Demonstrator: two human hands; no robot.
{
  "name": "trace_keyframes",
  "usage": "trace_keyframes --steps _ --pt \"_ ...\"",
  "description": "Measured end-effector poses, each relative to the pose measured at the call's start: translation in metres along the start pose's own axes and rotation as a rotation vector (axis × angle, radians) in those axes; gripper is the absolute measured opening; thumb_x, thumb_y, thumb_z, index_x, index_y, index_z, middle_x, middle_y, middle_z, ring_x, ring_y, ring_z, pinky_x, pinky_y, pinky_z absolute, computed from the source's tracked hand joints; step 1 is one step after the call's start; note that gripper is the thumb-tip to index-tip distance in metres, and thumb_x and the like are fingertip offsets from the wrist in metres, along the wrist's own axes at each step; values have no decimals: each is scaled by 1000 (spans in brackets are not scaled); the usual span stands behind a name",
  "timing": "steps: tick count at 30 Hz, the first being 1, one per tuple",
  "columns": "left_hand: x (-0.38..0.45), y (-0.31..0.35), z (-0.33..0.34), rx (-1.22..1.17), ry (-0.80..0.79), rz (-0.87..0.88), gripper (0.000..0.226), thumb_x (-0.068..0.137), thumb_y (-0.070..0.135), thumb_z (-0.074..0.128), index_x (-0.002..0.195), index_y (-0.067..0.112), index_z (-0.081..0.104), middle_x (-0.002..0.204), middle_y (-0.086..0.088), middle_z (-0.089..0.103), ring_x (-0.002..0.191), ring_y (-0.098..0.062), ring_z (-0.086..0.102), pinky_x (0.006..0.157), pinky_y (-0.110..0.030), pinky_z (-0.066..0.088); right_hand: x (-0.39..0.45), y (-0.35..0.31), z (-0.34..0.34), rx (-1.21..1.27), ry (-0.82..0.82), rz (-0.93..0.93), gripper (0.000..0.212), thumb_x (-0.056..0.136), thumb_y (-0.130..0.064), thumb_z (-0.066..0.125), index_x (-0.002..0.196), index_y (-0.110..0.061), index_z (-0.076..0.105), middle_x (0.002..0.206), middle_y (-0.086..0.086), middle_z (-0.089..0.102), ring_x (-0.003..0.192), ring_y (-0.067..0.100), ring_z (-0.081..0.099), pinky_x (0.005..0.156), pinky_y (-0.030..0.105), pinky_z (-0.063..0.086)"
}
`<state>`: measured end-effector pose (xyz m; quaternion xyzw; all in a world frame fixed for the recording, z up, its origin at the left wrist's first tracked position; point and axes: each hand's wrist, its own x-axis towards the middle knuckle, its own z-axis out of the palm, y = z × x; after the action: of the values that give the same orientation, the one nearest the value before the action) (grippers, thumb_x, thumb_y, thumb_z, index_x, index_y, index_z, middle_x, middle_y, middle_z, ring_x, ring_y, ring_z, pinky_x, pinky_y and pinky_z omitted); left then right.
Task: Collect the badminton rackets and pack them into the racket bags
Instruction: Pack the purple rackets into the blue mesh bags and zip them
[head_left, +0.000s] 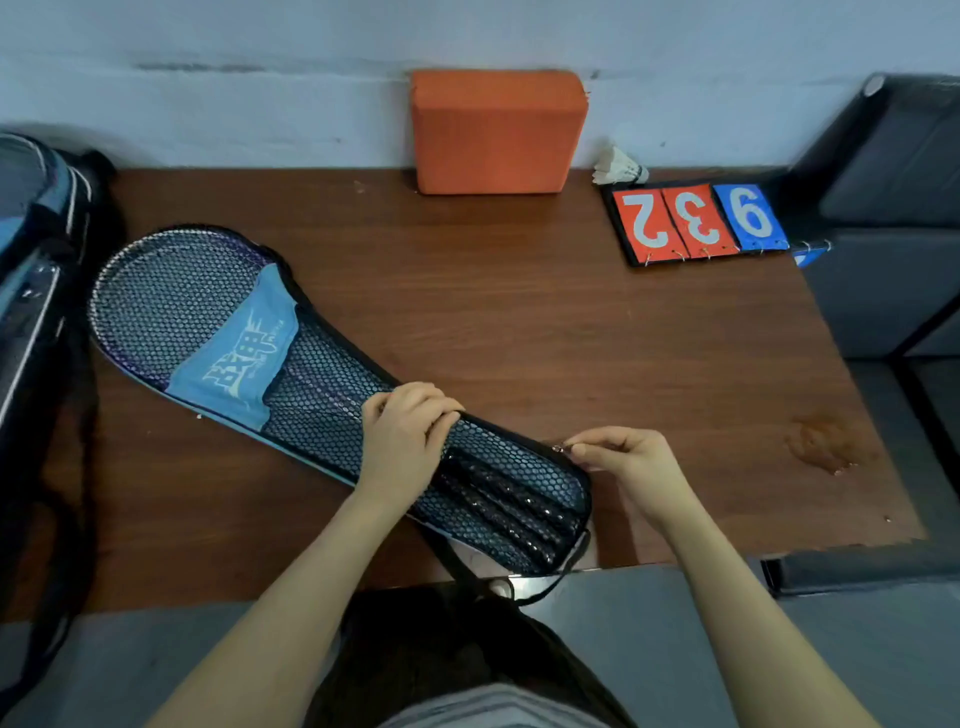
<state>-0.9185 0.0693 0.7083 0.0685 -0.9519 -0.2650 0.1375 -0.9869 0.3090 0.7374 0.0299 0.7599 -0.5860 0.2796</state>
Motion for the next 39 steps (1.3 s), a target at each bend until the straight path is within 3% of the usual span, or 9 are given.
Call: trace_keyframes --steps 5,10,16,21,23,25,27,33,39 --pt "19 9 12 -14 51 -12 17 88 19 54 90 14 71 96 1 68 110 -18 57 103 -40 25 -10 24 -16 0 174 -27 20 77 -2 71 71 -21 75 73 -5 74 72 5 65 77 25 50" --pt "32 15 17 -91 101 -90 16 92 14 55 96 11 70 100 -2 67 114 -20 54 111 -42 23 -20 41 -32 20 255 -15 12 78 -3 71 77 -15 74 72 -3 74 67 4 64 73 25 50" --pt "40 15 31 -69 49 -133 19 93 18 53 98 11 70 104 -2 66 119 -20 50 113 -38 17 -23 47 -37 -218 91 14 8 80 -9 71 83 -14 76 80 -2 73 73 3 66 71 15 50" --pt "40 13 33 -32 -73 -121 18 91 17 56 102 11 68 116 -5 61 126 -22 43 110 -41 17 -13 43 -30 -412 26 -24 10 84 -14 67 79 -22 67 89 0 68 86 15 62 77 24 47" --pt "34 14 28 2 -81 -146 25 90 19 58 112 9 64 127 -10 53 127 -26 41 106 -45 23 -3 40 -19 -521 62 -122 5 84 -25 66 89 -25 65 97 -3 62 92 14 57 84 31 45" --pt "22 14 22 67 -23 -188 35 88 22 61 119 7 59 132 -16 47 126 -31 40 102 -49 30 9 33 -3 -617 71 -212 23 85 -37 63 107 -28 62 109 -6 59 105 17 54 94 40 41" --pt "11 10 13 128 -5 -280 43 88 26 60 125 6 53 135 -19 43 125 -36 39 100 -51 33 23 20 16 -679 36 -264 35 89 -41 58 121 -30 56 121 -6 56 115 19 49 99 40 33" --pt "-16 -31 -11 234 -185 -736 72 87 47 52 142 10 24 148 -22 16 134 -42 16 108 -54 18 59 -21 83 -833 3 -412 38 90 -38 57 126 -29 52 114 -8 59 111 16 49 92 33 17" --pt "-40 -76 -19 291 -359 -640 90 83 68 38 148 14 7 156 -13 -2 141 -37 -5 115 -46 4 83 -46 133 -1071 -20 -484 37 91 -29 54 128 -26 50 113 -5 61 108 20 52 87 35 18"
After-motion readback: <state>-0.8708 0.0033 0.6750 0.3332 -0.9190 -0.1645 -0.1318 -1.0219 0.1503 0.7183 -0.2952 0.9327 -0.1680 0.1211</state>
